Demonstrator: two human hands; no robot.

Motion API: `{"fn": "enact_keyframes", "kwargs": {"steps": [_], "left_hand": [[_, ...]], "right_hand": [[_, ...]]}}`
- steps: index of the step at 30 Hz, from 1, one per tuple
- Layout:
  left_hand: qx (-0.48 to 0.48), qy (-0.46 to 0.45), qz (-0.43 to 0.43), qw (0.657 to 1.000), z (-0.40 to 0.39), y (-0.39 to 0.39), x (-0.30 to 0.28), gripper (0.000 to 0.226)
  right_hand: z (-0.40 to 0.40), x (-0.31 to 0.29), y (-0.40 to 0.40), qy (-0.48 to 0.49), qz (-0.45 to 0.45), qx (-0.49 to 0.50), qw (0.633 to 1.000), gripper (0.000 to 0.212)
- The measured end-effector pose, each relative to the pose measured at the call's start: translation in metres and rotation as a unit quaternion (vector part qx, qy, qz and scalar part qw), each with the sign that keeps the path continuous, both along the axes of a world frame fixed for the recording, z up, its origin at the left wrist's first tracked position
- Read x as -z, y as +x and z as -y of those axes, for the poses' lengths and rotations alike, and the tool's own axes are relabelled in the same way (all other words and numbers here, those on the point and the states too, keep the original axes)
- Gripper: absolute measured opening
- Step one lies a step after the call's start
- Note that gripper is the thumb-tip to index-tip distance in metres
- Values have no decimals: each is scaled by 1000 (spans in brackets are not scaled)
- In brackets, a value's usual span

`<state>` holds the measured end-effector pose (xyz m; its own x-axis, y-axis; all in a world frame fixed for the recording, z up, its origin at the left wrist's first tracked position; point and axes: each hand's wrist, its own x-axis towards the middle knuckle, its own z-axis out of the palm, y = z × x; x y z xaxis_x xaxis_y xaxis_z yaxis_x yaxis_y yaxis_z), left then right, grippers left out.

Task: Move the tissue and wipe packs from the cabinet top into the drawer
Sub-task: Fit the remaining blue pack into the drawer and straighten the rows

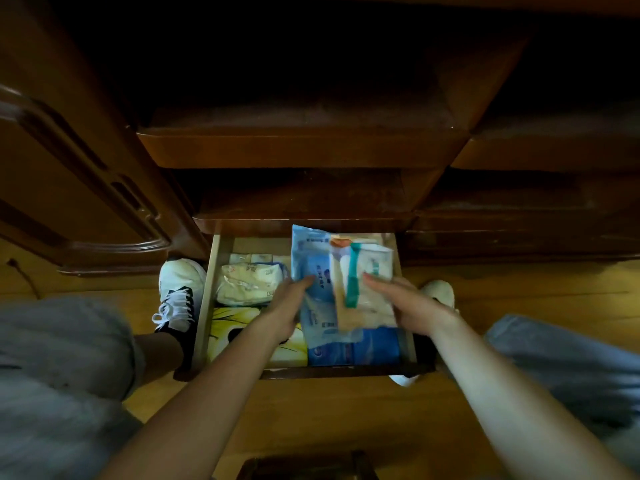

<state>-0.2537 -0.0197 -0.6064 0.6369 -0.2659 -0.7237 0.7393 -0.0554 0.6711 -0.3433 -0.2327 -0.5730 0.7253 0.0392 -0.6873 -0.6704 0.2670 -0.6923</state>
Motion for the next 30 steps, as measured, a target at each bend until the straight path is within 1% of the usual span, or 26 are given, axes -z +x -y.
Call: {"fn": "enact_keyframes", "kwargs": {"steps": [1, 2, 3, 4, 5, 7, 8, 9, 10, 13, 15, 17, 19, 21, 24, 25, 28, 30], "left_hand": [[14, -24, -8, 1000, 7, -5, -4, 31], [34, -45, 0, 998, 13, -9, -6, 37], [57, -59, 21, 996, 17, -13, -7, 42], [72, -68, 45, 994, 20, -15, -6, 45], [74, -72, 63, 993, 21, -18, -6, 45], [68, -72, 78, 992, 22, -18, -4, 43], [68, -68, 77, 992, 23, -17, -2, 42], [66, -60, 73, 993, 24, -16, 0, 41], [60, -53, 67, 995, 24, -15, 1, 41], [48, -45, 56, 996, 26, -13, 6, 52], [54, -25, 31, 998, 28, -8, 12, 50], [35, -15, -22, 999, 35, 3, 17, 43], [26, -5, -49, 998, 44, 20, 21, 41], [41, 10, -46, 998, 57, 39, 26, 47], [40, 45, -14, 998, 77, 63, 35, 62], [37, 66, 5, 997, 84, 68, 41, 63], [51, 119, 46, 991, 101, 76, 64, 55], [75, 125, 50, 988, 107, 77, 81, 57]], "right_hand": [[-13, 1, -1, -20, 24, 17, 999, 41], [-24, 2, 1, -89, 55, 23, 994, 40], [-33, 1, 3, -188, 85, 17, 978, 43], [-40, -1, 6, -265, 108, 6, 958, 49], [-45, -1, 7, -283, 127, -6, 951, 53], [-51, -3, 7, -209, 146, -1, 967, 51], [-52, -4, 6, -176, 134, 3, 975, 48], [-53, -5, 7, -162, 114, 3, 980, 50], [-53, -5, 9, -168, 94, -8, 981, 55], [-49, 1, 18, -246, 56, -80, 964, 67], [-44, 7, 23, -256, 34, -96, 961, 64], [-35, 9, 26, -239, 9, -67, 969, 54], [-17, 11, 26, -240, 0, 10, 971, 45], [6, 17, 24, -291, 8, 63, 955, 46], [30, 29, 19, -347, 35, 101, 932, 39], [33, 34, 18, -361, 41, 106, 926, 38], [39, 50, 15, -431, 19, 71, 899, 53], [41, 60, 15, -462, 3, 59, 885, 63]]}}
